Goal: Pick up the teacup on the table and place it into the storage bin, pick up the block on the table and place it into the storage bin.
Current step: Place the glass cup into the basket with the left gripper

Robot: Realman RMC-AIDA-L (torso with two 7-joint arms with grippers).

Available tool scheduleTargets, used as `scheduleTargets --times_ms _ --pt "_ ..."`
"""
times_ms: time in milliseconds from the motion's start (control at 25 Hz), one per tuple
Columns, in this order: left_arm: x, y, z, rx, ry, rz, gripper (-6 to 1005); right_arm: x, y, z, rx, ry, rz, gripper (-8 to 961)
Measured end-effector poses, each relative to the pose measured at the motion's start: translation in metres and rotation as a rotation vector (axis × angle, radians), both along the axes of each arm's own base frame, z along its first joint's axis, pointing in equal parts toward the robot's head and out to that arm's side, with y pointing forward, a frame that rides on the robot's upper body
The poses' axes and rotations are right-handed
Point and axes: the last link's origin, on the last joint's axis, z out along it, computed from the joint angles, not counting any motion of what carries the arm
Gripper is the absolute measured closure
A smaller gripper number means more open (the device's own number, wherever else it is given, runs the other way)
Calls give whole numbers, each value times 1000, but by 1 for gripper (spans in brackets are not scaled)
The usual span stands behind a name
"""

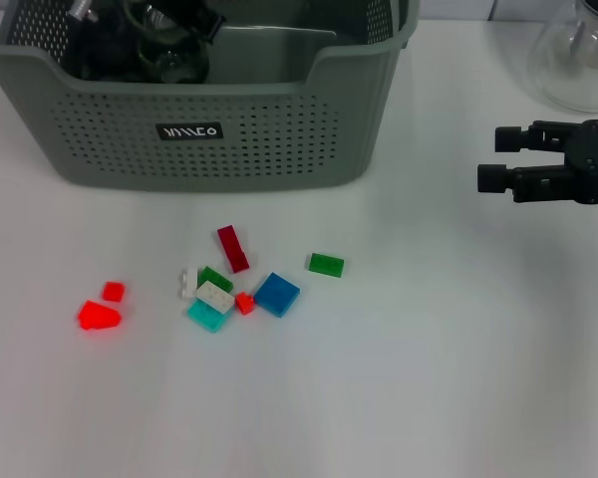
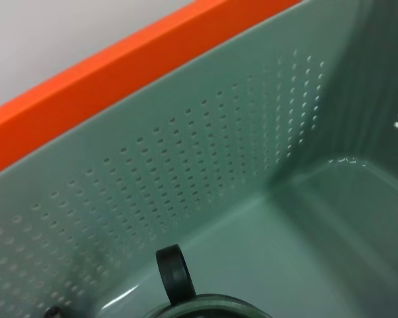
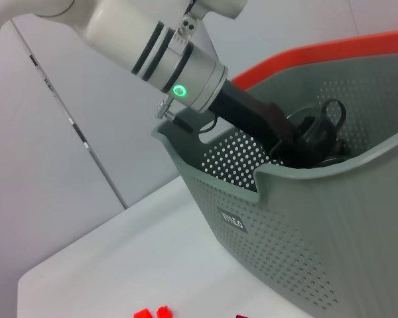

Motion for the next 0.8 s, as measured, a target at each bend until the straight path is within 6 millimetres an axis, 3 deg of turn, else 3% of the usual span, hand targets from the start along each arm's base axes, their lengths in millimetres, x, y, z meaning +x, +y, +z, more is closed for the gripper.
scheduleTargets --times_ms 520,800 --pt "-1 -3 -4 -9 6 -5 872 0 0 1 1 -1 0 25" --pt "0 -2 -4 -4 3 -11 649 1 0 1 2 -2 -1 25"
